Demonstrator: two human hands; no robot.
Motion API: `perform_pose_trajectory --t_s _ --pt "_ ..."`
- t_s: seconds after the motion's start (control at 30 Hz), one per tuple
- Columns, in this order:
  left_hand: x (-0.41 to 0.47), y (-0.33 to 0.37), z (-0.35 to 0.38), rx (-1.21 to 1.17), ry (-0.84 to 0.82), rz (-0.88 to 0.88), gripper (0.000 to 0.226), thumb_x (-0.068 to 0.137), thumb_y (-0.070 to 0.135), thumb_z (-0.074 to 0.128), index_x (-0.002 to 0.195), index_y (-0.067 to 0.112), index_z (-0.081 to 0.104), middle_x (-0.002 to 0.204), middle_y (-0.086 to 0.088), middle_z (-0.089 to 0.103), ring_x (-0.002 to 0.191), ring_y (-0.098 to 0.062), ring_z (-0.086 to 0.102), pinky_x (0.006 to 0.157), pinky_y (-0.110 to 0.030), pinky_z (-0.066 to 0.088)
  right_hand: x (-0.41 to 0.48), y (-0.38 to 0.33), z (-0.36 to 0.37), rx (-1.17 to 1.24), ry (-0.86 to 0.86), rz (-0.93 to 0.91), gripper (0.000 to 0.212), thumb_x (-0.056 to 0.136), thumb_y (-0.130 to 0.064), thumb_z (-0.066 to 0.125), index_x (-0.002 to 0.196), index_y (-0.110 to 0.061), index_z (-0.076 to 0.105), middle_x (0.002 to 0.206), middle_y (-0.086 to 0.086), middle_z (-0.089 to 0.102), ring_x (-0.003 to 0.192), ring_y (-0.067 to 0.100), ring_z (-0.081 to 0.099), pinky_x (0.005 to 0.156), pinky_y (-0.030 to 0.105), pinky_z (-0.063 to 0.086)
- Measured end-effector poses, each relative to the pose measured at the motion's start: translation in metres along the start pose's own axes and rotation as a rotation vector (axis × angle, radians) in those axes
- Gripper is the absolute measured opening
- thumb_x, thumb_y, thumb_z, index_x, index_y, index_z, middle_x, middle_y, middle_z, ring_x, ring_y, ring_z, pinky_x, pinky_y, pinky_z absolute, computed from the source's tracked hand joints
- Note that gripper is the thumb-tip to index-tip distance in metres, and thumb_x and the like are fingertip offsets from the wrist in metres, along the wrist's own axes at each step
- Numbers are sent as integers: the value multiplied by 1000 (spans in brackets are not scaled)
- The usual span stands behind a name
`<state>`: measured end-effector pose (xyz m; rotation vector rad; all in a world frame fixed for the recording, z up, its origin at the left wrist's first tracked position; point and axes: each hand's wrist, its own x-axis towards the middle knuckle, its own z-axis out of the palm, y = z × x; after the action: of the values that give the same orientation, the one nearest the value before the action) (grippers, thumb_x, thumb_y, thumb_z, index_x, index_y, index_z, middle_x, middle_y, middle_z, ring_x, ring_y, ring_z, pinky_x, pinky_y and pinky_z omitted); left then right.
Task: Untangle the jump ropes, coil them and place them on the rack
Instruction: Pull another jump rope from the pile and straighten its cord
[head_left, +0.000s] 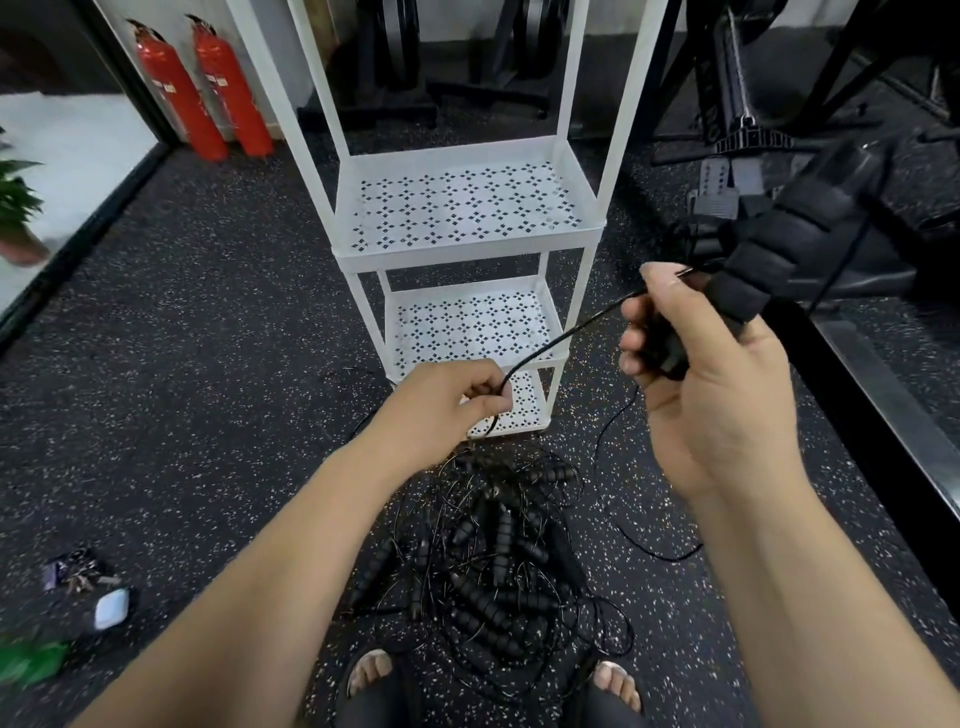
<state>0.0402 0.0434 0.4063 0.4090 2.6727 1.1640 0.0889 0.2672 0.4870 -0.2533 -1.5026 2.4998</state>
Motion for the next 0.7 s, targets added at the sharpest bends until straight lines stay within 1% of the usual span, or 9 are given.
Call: perform_pose_trajectory --t_s 0.03,0.13,0.23,0.37,0.43,0.5,0.57,0.63,0.7 --pt "-1 1 0 2 7 17 6 102 34 71 99 38 74 102 20 75 78 3 64 78 -25 51 0 1 0 2 -9 9 11 100 -16 75 109 -11 73 83 6 71 67 15 59 60 26 44" --pt "0 5 2 0 5 53 10 104 29 68 104 35 76 105 22 73 97 4 64 87 -26 49 -1 9 1 -28 -46 53 23 99 -17 76 119 -7 74 84 8 70 66 17 59 59 26 45" --pt "1 11 3 1 7 94 12 104 27 69 105 36 76 103 23 72 101 1 65 91 -30 50 -2 20 3 -61 -85 117 26 96 -15 78 121 -6 76 83 10 69 63 18 57 57 27 45" --pt "1 19 -1 -53 62 176 27 105 24 67 100 50 69 98 23 68 99 -3 66 90 -33 53 -6 30 9 -128 -100 172 12 95 -9 78 107 -6 78 78 11 69 60 18 56 57 29 44" --pt "0 23 0 -101 81 188 22 104 26 68 98 47 70 98 19 68 98 -7 66 89 -36 53 -7 31 9 -159 -79 177 3 95 -8 78 97 -10 75 78 12 71 61 19 58 59 31 45" --pt "-1 25 3 -156 72 159 14 103 32 70 95 44 71 95 18 69 91 -6 65 85 -36 53 -7 30 9 -171 -64 157 6 96 -8 77 94 -11 72 81 13 72 63 19 59 58 30 46" --pt "-2 22 6 -163 52 125 17 102 32 71 92 46 69 90 20 71 84 -4 66 81 -33 53 -7 26 9 -163 -51 127 6 96 -7 76 95 -10 71 82 13 73 64 20 60 58 29 46" --pt "-2 15 6 -135 17 80 17 102 30 70 97 46 70 91 18 76 82 -6 70 78 -31 56 -6 20 9 -140 -39 97 6 97 -7 76 97 -10 70 82 12 73 64 19 61 58 28 46" --pt "-2 8 5 -99 -24 27 15 105 29 67 104 43 72 90 15 78 61 1 60 60 -20 48 -5 12 8 -109 -21 60 6 98 -8 75 99 -10 70 83 11 73 65 19 61 58 26 47"
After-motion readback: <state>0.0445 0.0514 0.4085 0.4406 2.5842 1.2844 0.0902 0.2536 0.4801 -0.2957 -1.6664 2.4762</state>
